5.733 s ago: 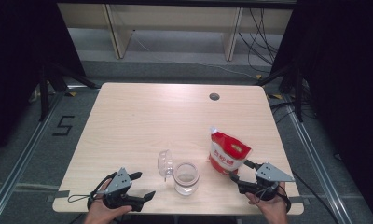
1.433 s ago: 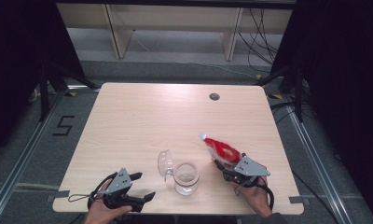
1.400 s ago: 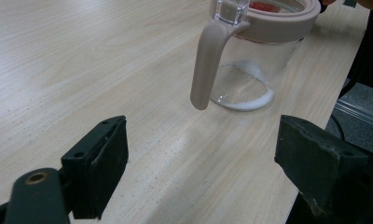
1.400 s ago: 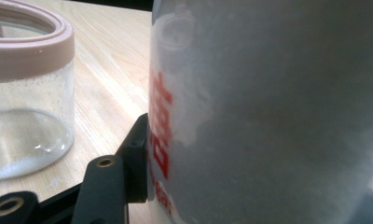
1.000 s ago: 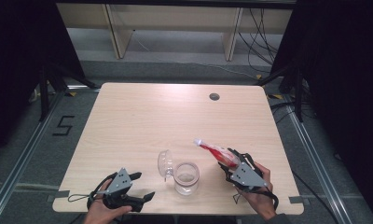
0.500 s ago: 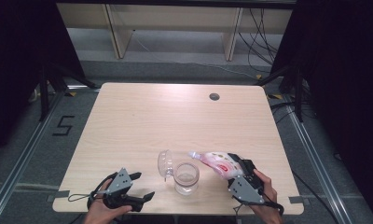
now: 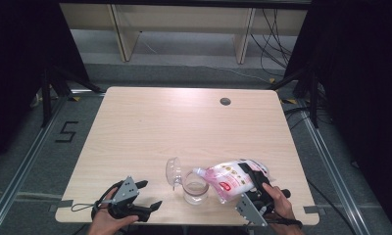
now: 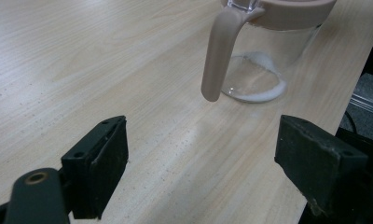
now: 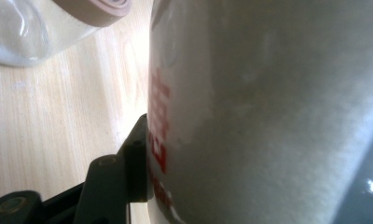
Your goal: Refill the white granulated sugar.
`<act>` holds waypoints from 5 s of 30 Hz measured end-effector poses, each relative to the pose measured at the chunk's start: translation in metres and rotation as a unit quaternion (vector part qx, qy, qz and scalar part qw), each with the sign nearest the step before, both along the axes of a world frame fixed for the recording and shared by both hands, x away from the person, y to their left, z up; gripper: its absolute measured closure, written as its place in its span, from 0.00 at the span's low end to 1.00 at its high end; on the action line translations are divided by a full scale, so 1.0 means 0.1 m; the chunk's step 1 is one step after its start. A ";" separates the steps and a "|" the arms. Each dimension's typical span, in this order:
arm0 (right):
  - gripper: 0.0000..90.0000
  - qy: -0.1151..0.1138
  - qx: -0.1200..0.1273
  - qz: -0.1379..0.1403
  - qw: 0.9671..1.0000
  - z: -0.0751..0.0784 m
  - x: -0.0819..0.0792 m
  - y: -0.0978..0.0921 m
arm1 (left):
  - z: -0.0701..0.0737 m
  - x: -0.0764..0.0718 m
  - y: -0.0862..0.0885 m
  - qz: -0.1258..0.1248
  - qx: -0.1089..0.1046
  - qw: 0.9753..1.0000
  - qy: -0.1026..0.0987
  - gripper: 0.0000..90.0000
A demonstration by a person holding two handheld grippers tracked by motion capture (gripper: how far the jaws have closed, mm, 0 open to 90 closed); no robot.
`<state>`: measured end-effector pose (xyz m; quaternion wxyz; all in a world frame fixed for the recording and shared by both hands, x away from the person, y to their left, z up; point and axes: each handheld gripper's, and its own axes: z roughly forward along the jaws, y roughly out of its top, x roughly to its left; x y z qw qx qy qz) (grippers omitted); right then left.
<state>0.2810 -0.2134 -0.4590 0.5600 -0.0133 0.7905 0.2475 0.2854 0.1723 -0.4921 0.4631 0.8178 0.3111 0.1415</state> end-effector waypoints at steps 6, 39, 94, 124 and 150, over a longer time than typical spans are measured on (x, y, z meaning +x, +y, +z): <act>0.52 -0.004 -0.032 0.001 0.999 -0.01 -0.02 0.01 | 0.00 0.02 0.01 -0.007 0.010 1.000 -0.009 0.19; 0.53 -0.106 -0.229 0.005 0.968 0.07 -0.10 0.15 | -0.02 0.00 -0.02 -0.005 0.000 1.000 -0.001 0.19; 0.54 -0.134 -0.257 0.010 0.957 0.04 -0.12 0.17 | -0.04 -0.01 -0.05 -0.006 -0.004 1.000 0.006 0.19; 0.54 -0.145 -0.264 0.024 0.953 0.06 -0.11 0.19 | -0.03 -0.01 -0.04 -0.008 0.006 1.000 0.004 0.19; 0.54 -0.156 -0.269 0.036 0.950 0.06 -0.10 0.20 | -0.04 -0.01 -0.04 -0.010 0.009 1.000 0.002 0.19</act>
